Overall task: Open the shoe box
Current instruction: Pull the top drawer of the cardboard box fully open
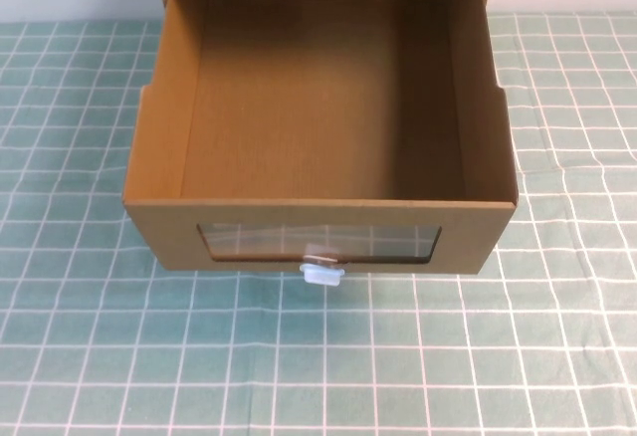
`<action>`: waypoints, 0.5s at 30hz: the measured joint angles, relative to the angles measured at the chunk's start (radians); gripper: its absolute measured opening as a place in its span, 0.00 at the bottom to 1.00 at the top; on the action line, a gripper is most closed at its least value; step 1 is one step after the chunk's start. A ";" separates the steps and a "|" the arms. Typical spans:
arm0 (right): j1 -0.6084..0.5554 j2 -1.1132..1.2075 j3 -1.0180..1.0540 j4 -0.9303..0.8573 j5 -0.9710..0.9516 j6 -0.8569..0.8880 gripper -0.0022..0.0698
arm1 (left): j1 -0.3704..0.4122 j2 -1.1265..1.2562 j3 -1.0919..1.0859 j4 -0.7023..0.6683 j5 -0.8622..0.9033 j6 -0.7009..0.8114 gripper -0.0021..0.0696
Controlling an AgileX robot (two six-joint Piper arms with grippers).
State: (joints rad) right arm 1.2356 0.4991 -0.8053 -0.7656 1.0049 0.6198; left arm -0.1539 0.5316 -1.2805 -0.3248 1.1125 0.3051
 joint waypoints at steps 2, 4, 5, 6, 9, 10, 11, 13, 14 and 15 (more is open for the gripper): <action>0.000 0.000 0.061 -0.035 -0.028 0.005 0.01 | 0.000 -0.130 0.144 0.055 -0.079 -0.060 0.02; 0.000 0.000 0.095 -0.079 -0.043 0.007 0.01 | 0.000 -0.234 0.255 0.102 -0.120 -0.100 0.02; 0.000 0.000 0.104 -0.102 -0.048 0.007 0.01 | 0.000 -0.275 0.300 0.115 -0.123 -0.106 0.02; 0.000 0.000 0.108 -0.120 -0.053 0.007 0.01 | 0.000 -0.305 0.334 0.122 -0.123 -0.109 0.02; 0.000 0.000 0.109 -0.151 -0.063 0.008 0.01 | 0.000 -0.334 0.384 0.128 -0.121 -0.097 0.02; 0.000 0.000 0.109 -0.151 -0.064 0.008 0.01 | 0.000 -0.334 0.389 0.128 -0.122 -0.097 0.02; 0.000 0.000 0.109 -0.151 -0.064 0.008 0.01 | 0.000 -0.334 0.391 0.131 -0.122 -0.095 0.02; 0.000 0.000 0.109 -0.151 -0.064 0.008 0.01 | 0.000 -0.334 0.393 0.133 -0.122 -0.094 0.02; 0.000 0.000 0.109 -0.151 -0.064 0.008 0.01 | 0.000 -0.334 0.393 0.133 -0.122 -0.094 0.02; 0.000 0.000 0.109 -0.151 -0.065 0.009 0.01 | 0.000 -0.334 0.394 0.133 -0.122 -0.094 0.02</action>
State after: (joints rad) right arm 1.2356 0.4991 -0.6967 -0.9168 0.9396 0.6289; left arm -0.1539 0.1975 -0.8863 -0.1918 0.9901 0.2107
